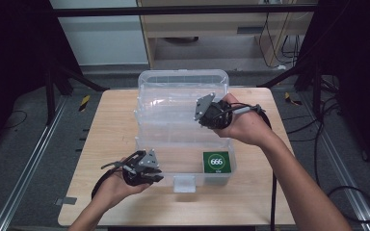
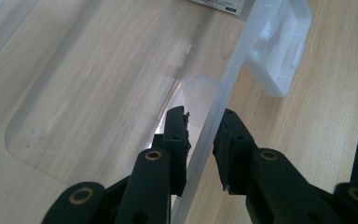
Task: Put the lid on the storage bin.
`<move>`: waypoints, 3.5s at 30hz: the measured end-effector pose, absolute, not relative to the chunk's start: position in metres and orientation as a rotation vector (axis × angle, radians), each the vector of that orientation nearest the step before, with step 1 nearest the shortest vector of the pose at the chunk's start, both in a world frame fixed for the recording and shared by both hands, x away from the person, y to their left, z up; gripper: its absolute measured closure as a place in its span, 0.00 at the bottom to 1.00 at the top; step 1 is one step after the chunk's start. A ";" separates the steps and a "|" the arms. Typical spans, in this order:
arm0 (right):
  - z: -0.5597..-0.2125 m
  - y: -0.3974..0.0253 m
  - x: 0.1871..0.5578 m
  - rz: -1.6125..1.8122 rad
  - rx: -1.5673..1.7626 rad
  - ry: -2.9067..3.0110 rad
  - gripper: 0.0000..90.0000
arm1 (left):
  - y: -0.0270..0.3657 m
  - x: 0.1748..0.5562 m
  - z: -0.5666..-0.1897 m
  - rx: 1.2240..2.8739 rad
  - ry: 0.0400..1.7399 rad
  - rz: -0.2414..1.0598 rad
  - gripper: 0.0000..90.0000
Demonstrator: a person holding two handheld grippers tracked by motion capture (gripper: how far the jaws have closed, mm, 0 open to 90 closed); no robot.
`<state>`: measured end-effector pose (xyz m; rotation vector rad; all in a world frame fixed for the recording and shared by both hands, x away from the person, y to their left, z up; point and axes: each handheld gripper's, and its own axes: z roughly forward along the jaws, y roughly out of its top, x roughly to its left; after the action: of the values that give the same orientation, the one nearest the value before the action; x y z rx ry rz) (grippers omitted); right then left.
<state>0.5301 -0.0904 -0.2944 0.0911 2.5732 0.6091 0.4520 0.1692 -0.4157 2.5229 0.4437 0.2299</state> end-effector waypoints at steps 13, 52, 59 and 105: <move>-0.295 -0.095 0.533 0.652 0.113 2.570 0.97 | 0.164 0.451 -0.417 2.513 0.436 0.248 0.83; -0.310 -0.100 0.484 0.699 0.047 2.487 0.97 | 0.164 0.446 -0.420 2.486 0.454 0.286 0.81; -0.313 -0.099 0.477 0.693 0.033 2.483 0.97 | 0.164 0.443 -0.422 2.461 0.498 0.275 0.81; -0.320 -0.103 0.463 0.699 -0.001 2.550 0.96 | 0.170 0.432 -0.417 2.410 0.463 0.374 0.69</move>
<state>0.4633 -0.1026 -0.3195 -0.0012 2.5498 0.6992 0.4319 0.1699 -0.4172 2.4101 0.4630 0.3743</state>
